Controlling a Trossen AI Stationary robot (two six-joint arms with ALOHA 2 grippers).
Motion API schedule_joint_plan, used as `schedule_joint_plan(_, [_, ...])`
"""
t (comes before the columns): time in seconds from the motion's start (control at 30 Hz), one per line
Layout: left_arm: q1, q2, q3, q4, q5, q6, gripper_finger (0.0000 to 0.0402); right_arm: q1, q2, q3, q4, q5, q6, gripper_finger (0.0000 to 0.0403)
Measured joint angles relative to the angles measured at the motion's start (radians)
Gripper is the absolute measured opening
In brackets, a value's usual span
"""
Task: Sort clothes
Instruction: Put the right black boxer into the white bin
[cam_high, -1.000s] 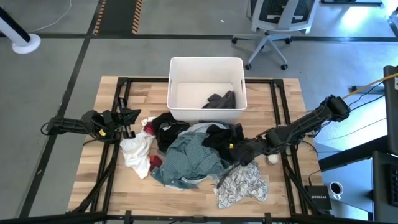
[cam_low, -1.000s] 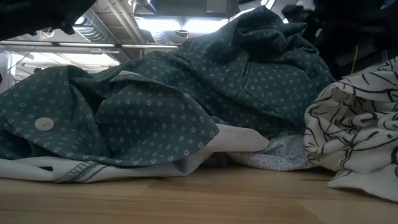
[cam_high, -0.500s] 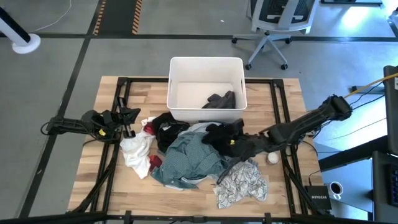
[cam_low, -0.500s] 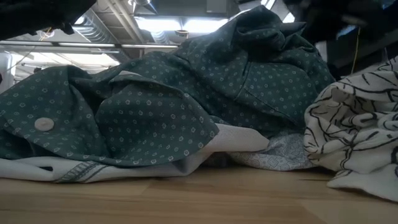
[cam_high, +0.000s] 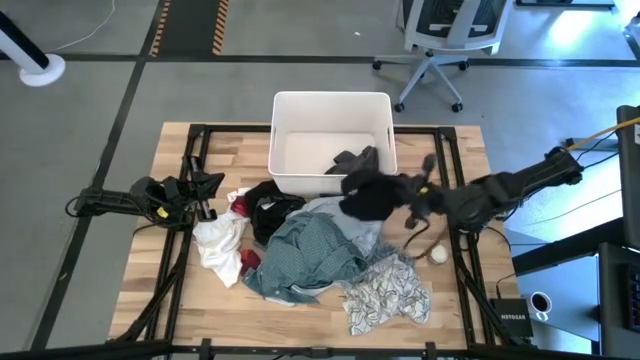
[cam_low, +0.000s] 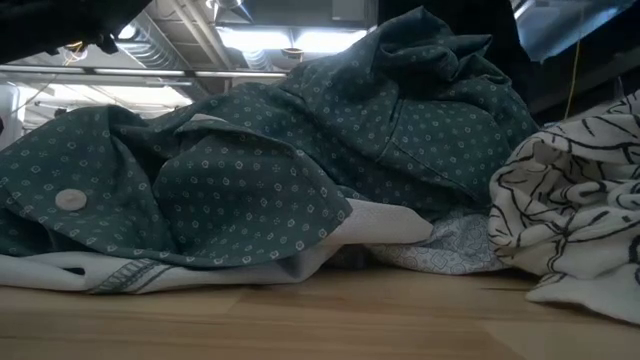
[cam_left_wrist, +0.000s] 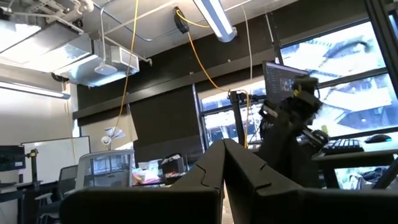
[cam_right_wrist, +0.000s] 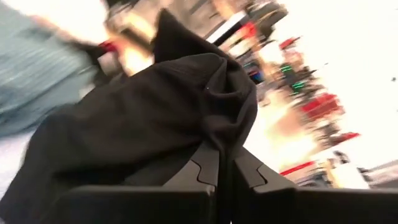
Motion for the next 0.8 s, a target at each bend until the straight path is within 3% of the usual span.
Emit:
schedule_joint_plan(0.27, [0.0, 0.0, 0.0, -0.001, 0.0, 0.0, 0.0001, -0.003, -0.12, 0.001, 0.352, 0.113, -0.364, 0.0013])
schedule_joint_plan(0.37, [0.0, 0.0, 0.0, -0.001, 0.0, 0.003, 0.0001, -0.047, -0.126, 0.001, 0.473, 0.109, -0.476, 0.0013])
schedule_joint_plan(0.57, [0.0, 0.0, 0.0, -0.001, 0.0, 0.02, 0.0001, -0.241, -0.093, 0.001, 0.548, -0.059, -0.504, 0.0013])
schedule_joint_plan(0.8, [0.0, 0.0, 0.0, 0.0, 0.0, 0.041, 0.0001, -0.519, 0.023, 0.001, 0.549, -0.382, -0.305, 0.0013])
